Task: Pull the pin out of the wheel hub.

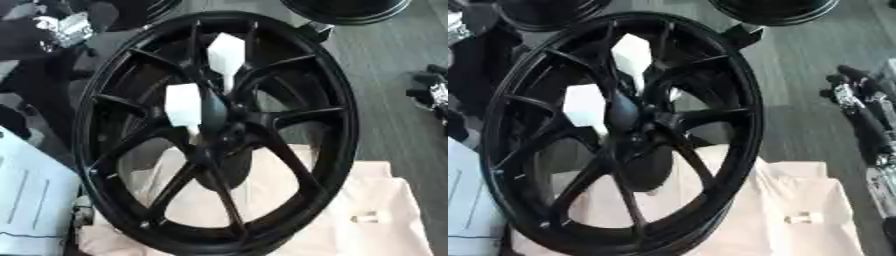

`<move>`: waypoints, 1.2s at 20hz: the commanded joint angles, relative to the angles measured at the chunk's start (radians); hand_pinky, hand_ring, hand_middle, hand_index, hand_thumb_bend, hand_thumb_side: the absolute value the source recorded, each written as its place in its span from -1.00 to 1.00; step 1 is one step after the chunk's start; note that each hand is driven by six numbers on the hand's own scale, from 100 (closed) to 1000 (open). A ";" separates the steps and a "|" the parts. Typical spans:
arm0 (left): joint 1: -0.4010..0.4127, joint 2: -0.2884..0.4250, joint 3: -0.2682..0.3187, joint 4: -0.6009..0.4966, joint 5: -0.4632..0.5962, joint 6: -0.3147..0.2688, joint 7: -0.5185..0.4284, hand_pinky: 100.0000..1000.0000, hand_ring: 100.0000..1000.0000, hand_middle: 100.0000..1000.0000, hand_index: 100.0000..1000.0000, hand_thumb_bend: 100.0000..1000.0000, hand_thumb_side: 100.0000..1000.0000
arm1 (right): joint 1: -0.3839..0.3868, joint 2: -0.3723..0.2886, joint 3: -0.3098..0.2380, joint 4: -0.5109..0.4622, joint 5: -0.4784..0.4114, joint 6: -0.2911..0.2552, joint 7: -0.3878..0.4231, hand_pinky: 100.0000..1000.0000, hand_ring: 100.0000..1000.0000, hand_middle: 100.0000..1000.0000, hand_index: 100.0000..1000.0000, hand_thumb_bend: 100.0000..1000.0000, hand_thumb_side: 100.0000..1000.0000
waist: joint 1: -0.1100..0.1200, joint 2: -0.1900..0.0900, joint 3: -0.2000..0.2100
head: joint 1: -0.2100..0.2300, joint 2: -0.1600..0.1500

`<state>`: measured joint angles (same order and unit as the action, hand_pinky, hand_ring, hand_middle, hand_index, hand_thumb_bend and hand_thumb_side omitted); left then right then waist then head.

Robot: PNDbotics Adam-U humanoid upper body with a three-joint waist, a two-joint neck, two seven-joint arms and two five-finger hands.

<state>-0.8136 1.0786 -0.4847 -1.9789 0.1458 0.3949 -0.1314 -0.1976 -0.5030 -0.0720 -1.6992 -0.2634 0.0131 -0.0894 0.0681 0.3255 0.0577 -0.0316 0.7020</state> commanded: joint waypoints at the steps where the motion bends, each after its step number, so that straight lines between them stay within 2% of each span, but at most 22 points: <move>1: -0.041 0.039 -0.002 -0.021 0.028 -0.002 -0.051 0.46 0.56 0.53 0.60 -0.17 0.38 | -0.007 -0.029 0.000 -0.011 0.007 -0.001 0.007 0.81 0.45 0.53 0.75 -1.00 0.06 | -0.002 -0.029 0.000 | 0.007 0.004; 4: -0.074 0.024 -0.003 -0.021 0.010 -0.005 -0.121 0.44 0.54 0.51 0.59 -0.16 0.37 | -0.005 -0.027 0.001 -0.009 0.009 -0.001 0.009 0.81 0.45 0.53 0.75 -1.00 0.07 | -0.002 -0.029 0.004 | 0.005 0.006; 7: -0.120 -0.003 0.073 -0.021 -0.054 0.012 -0.416 0.42 0.53 0.50 0.59 -0.16 0.38 | -0.002 -0.026 0.000 -0.007 0.010 -0.002 0.010 0.81 0.45 0.53 0.75 -1.00 0.07 | -0.005 -0.032 0.012 | -0.002 0.010; 9: -0.138 -0.017 0.094 -0.021 -0.087 0.029 -0.518 0.42 0.52 0.49 0.59 -0.14 0.36 | -0.002 -0.025 0.000 -0.007 0.010 -0.002 0.010 0.81 0.45 0.53 0.75 -1.00 0.07 | -0.007 -0.033 0.015 | -0.006 0.011; 13: -0.155 -0.035 0.082 -0.021 -0.121 0.073 -0.577 0.41 0.51 0.48 0.59 -0.12 0.36 | -0.003 -0.025 0.002 -0.007 0.011 -0.002 0.012 0.81 0.45 0.53 0.75 -1.00 0.07 | -0.009 -0.032 0.016 | -0.015 0.007; 17: -0.181 -0.056 0.033 -0.014 -0.161 0.122 -0.611 0.43 0.51 0.48 0.58 -0.08 0.34 | -0.001 -0.027 0.003 -0.006 0.013 -0.002 0.014 0.81 0.45 0.53 0.75 -1.00 0.07 | -0.010 -0.030 0.017 | -0.025 0.008; 24: -0.265 -0.127 -0.047 0.048 -0.234 0.140 -0.668 0.45 0.52 0.49 0.59 -0.04 0.34 | 0.003 -0.025 0.004 -0.001 0.018 -0.002 0.018 0.81 0.45 0.53 0.75 -1.00 0.08 | -0.008 -0.030 0.023 | -0.035 0.016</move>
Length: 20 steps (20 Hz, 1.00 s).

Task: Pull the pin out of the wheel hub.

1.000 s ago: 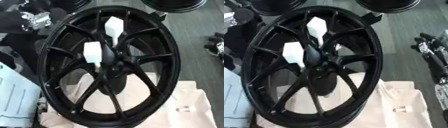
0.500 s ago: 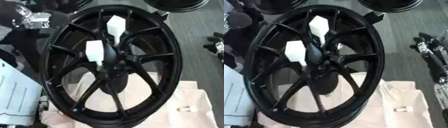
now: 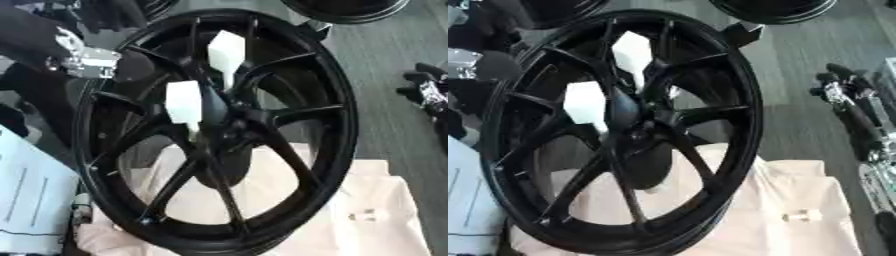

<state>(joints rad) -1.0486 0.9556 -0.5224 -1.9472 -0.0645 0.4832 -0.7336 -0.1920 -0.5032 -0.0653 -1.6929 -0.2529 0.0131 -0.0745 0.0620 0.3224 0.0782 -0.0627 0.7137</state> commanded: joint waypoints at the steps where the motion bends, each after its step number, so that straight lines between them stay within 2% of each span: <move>1: -0.040 -0.014 -0.018 0.026 -0.034 0.054 -0.069 0.45 0.52 0.50 0.59 -0.03 0.33 | -0.001 -0.025 -0.003 -0.006 0.008 -0.002 0.003 0.81 0.45 0.53 0.75 -1.00 0.08 | -0.002 -0.027 0.003 | -0.006 0.005; 5: -0.073 -0.060 -0.057 0.065 -0.079 0.049 -0.085 0.47 0.53 0.50 0.60 0.03 0.26 | 0.001 -0.023 -0.003 -0.004 0.009 -0.002 0.004 0.81 0.45 0.53 0.75 -1.00 0.08 | -0.002 -0.027 0.005 | -0.010 0.009; 11: -0.108 -0.127 -0.103 0.124 -0.126 0.031 -0.121 0.48 0.52 0.51 0.61 0.15 -0.09 | 0.002 -0.017 -0.002 0.001 0.010 -0.001 0.007 0.81 0.45 0.52 0.75 -1.00 0.08 | -0.001 -0.026 0.004 | -0.010 0.012; 20: -0.120 -0.165 -0.122 0.161 -0.147 0.036 -0.158 0.47 0.52 0.49 0.60 0.18 -0.11 | 0.003 -0.012 -0.002 0.006 0.013 0.000 0.009 0.81 0.45 0.52 0.75 -1.00 0.09 | -0.002 -0.023 0.002 | -0.009 0.014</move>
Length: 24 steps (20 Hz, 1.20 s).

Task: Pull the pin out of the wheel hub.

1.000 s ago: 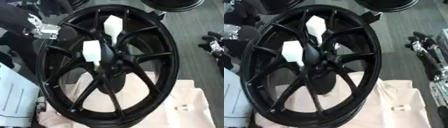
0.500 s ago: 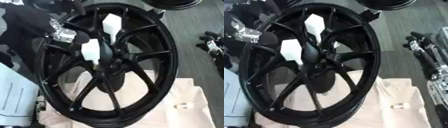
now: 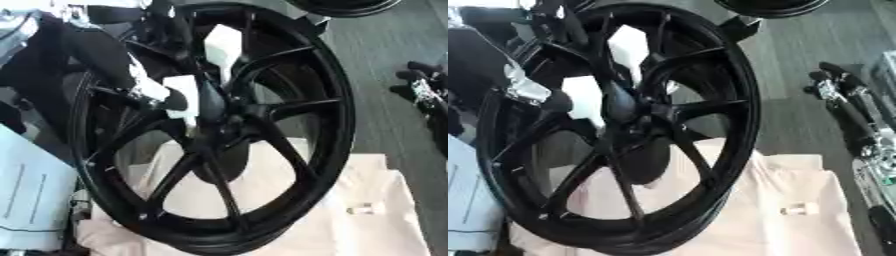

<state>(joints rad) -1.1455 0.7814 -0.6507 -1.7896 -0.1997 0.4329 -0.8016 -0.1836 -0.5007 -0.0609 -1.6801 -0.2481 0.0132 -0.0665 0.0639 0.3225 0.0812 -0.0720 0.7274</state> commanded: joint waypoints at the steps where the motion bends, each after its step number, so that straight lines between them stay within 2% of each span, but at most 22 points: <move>1: -0.023 0.007 0.005 0.006 -0.013 0.089 -0.092 0.46 0.51 0.48 0.59 0.18 -0.12 | -0.005 -0.014 -0.006 -0.007 0.008 -0.001 0.002 0.81 0.45 0.52 0.75 -1.00 0.09 | -0.004 -0.023 -0.002 | 0.000 0.000; 24: 0.003 -0.020 -0.014 0.045 -0.018 0.116 -0.105 0.44 0.48 0.45 0.54 0.10 -0.15 | -0.005 -0.006 -0.007 -0.001 0.008 -0.001 0.001 0.80 0.45 0.51 0.75 -1.00 0.11 | -0.009 -0.019 -0.005 | 0.004 -0.001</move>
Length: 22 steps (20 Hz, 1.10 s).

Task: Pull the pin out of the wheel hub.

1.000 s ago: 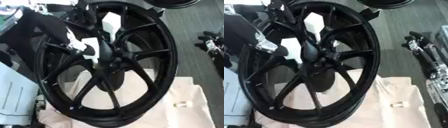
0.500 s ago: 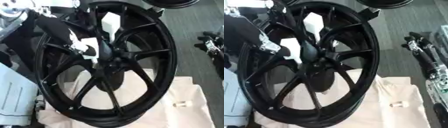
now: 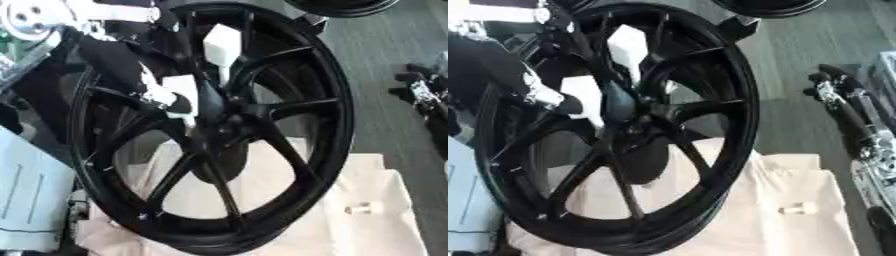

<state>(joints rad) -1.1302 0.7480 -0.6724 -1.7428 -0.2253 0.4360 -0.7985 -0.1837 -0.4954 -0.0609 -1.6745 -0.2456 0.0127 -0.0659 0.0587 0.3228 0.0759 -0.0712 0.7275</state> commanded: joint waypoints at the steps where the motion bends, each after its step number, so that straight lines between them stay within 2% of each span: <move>1: -0.012 0.014 0.007 -0.001 0.009 0.111 -0.108 0.44 0.48 0.45 0.54 0.10 -0.15 | -0.005 -0.012 -0.006 -0.007 0.006 0.000 0.001 0.80 0.45 0.51 0.75 -1.00 0.11 | -0.004 -0.019 0.000 | 0.004 -0.001; 6: -0.010 0.014 0.003 0.005 0.007 0.097 -0.108 0.45 0.49 0.45 0.53 0.10 -0.16 | -0.005 -0.013 -0.006 -0.007 0.006 0.000 0.000 0.80 0.45 0.51 0.75 -1.00 0.12 | -0.002 -0.019 -0.001 | 0.009 -0.001; 14: -0.008 -0.003 -0.005 0.033 -0.058 0.060 -0.108 0.46 0.48 0.45 0.53 0.12 -0.35 | -0.004 -0.008 -0.006 -0.004 0.008 0.001 0.002 0.80 0.45 0.51 0.75 -1.00 0.12 | -0.001 -0.019 -0.002 | 0.020 0.003; 22: -0.017 -0.036 -0.005 0.053 -0.082 0.052 -0.108 0.41 0.42 0.37 0.44 0.00 -0.41 | -0.002 -0.004 -0.007 -0.001 0.010 0.001 0.002 0.81 0.45 0.51 0.75 -1.00 0.13 | 0.000 -0.017 -0.005 | 0.025 0.007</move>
<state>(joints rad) -1.1266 0.7018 -0.6871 -1.6849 -0.3016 0.4091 -0.8255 -0.1832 -0.4872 -0.0608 -1.6680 -0.2406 0.0132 -0.0653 0.0606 0.3232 0.0713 -0.0493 0.7305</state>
